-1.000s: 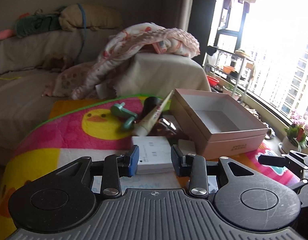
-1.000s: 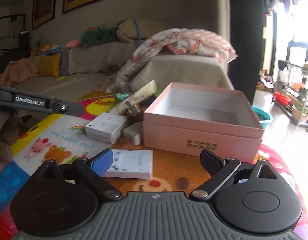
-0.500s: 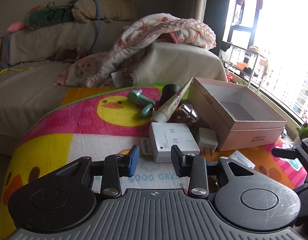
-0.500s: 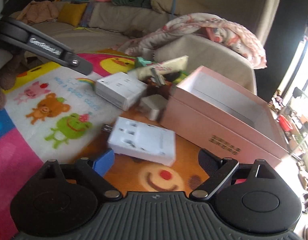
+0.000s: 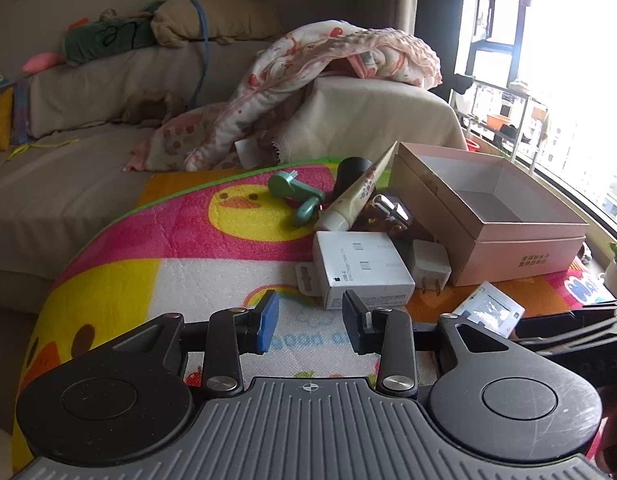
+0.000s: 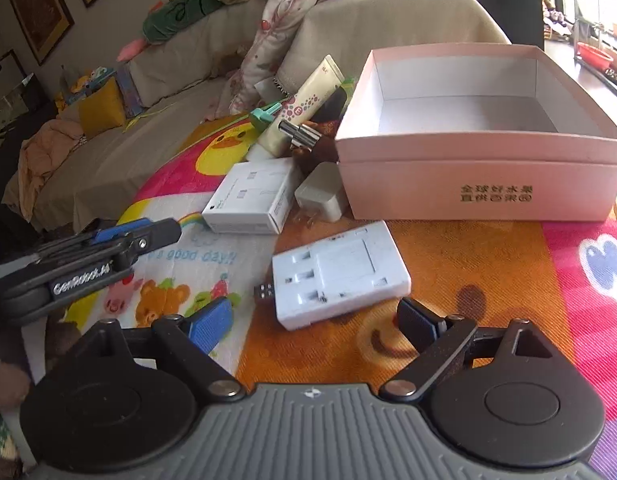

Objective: Organize rigid objects
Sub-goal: 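Close the right tool on the white battery charger plate, then grasp the white Apple charger box with the left tool while the right tool lifts the battery charger, then lower both held chargers into the pink box and open both tools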

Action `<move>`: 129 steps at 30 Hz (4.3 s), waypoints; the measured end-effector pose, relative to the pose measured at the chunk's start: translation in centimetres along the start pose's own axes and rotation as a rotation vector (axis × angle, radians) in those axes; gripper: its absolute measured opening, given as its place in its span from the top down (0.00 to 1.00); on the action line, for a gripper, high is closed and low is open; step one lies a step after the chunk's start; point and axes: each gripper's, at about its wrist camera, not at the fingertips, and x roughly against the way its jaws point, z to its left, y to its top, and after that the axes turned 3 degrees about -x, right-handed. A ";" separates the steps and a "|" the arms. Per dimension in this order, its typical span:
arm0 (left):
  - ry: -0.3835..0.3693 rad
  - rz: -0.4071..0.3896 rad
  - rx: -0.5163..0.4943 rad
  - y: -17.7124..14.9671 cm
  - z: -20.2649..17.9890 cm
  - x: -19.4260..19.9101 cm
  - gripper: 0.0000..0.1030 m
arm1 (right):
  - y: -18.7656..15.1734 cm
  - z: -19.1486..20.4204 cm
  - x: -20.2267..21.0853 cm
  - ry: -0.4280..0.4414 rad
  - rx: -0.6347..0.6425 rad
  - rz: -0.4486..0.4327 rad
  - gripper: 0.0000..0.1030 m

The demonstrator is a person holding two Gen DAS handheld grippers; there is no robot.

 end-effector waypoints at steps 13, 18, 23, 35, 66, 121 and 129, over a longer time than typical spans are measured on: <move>-0.011 0.065 -0.031 -1.3 -0.5 -0.7 0.62 | 0.2 1.9 -2.1 -0.193 0.220 -0.052 0.15; -0.015 0.115 -0.127 -2.2 -2.8 -1.5 0.58 | -1.4 -2.2 1.3 -0.247 0.247 -0.092 0.15; -0.035 0.122 -0.185 -2.0 -5.2 -1.9 0.64 | -2.3 -6.2 3.4 -0.215 0.187 -0.101 0.15; -0.153 0.170 -0.151 -1.3 -6.7 -2.7 0.52 | -2.6 -7.0 3.7 -0.193 0.139 -0.130 0.14; 0.046 0.092 -0.170 2.6 -5.8 -8.1 0.24 | -2.6 -7.0 3.6 -0.195 0.136 -0.134 0.14; -0.355 -0.206 -0.121 16.6 -13.1 -8.1 0.88 | 14.8 -9.2 6.5 -0.235 0.197 -0.293 0.54; -0.279 -0.116 -0.151 12.3 -9.4 -7.9 0.85 | 13.9 -10.3 3.0 -0.117 0.159 -0.211 0.46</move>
